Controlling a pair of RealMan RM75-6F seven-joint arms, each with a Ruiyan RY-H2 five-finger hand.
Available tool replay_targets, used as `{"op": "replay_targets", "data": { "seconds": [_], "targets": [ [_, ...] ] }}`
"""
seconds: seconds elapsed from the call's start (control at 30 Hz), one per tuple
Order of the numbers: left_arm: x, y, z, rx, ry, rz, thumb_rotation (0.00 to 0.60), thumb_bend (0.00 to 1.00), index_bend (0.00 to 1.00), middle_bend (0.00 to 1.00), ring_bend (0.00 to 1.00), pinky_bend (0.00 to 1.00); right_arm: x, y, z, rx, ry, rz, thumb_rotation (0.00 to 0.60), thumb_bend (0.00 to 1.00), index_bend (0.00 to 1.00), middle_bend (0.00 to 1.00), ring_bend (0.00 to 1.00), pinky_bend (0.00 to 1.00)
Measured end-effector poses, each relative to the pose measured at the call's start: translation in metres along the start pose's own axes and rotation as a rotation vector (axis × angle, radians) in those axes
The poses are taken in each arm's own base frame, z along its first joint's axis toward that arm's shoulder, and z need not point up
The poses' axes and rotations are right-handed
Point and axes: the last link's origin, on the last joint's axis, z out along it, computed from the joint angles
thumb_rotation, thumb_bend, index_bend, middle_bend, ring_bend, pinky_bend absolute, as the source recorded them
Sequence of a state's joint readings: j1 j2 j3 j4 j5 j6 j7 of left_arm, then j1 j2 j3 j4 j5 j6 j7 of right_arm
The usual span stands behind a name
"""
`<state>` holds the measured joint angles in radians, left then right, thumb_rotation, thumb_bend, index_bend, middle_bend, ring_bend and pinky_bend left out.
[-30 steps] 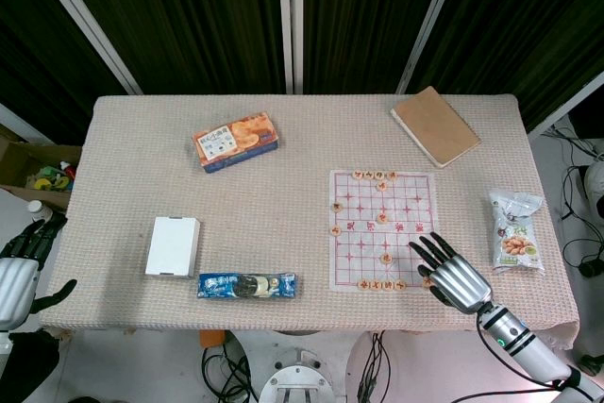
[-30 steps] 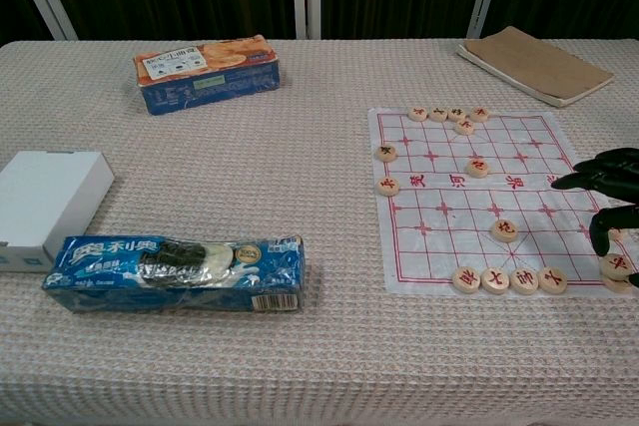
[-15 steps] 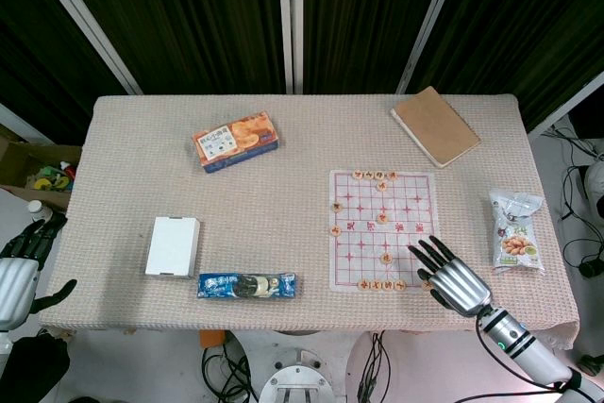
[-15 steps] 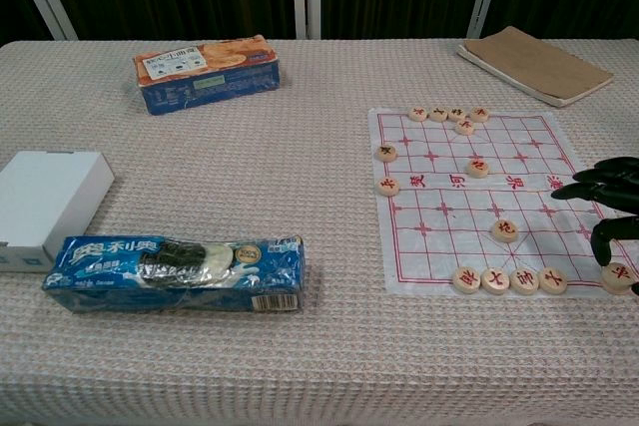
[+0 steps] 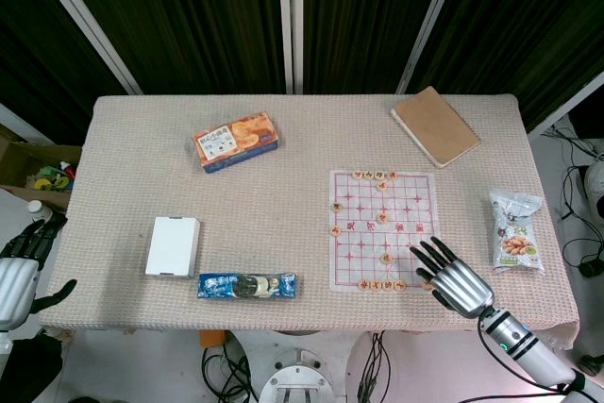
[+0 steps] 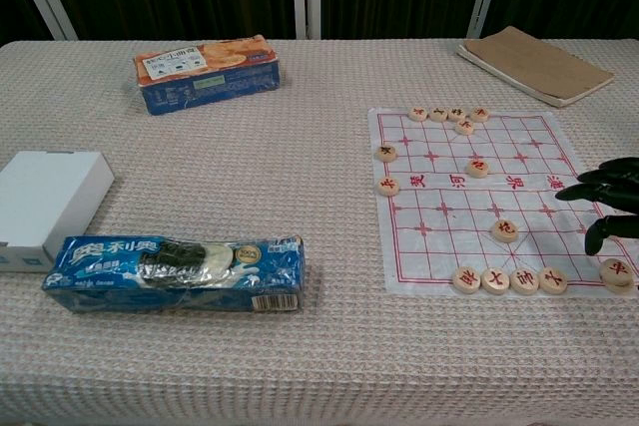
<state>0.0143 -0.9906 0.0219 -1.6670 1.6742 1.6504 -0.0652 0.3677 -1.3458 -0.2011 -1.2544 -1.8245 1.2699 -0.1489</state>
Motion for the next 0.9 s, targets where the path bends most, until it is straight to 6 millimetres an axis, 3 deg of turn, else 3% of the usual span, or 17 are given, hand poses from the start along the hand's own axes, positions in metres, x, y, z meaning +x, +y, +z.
{"op": "replay_targets", "data": {
  "seconds": [0.3, 0.47, 0.7, 0.9],
  "targets": [
    [0.000, 0.000, 0.000, 0.001, 0.001, -0.001, 0.600, 0.21, 0.07, 0.14, 0.09, 0.22, 0.005, 0.001, -0.007, -0.006, 0.016, -0.007, 0.600, 0.33, 0.24, 0.06, 0.00, 0.00],
    [0.001, -0.001, 0.000, 0.001, 0.002, -0.003, 0.600, 0.21, 0.07, 0.14, 0.09, 0.22, 0.019, 0.007, -0.016, -0.042, 0.096, -0.006, 0.600, 0.31, 0.01, 0.00, 0.00, 0.00],
    [0.001, -0.001, 0.000, 0.002, 0.004, -0.004, 0.600, 0.21, 0.07, 0.14, 0.09, 0.22, 0.045, 0.037, -0.053, -0.279, 0.225, 0.005, 0.600, 0.27, 0.00, 0.00, 0.00, 0.00],
    [0.002, -0.001, 0.000, 0.004, 0.007, -0.005, 0.600, 0.21, 0.07, 0.14, 0.09, 0.22, 0.052, 0.066, -0.095, -0.533, 0.231, 0.064, 0.600, 0.27, 0.00, 0.00, 0.00, 0.00]
  ]
}}
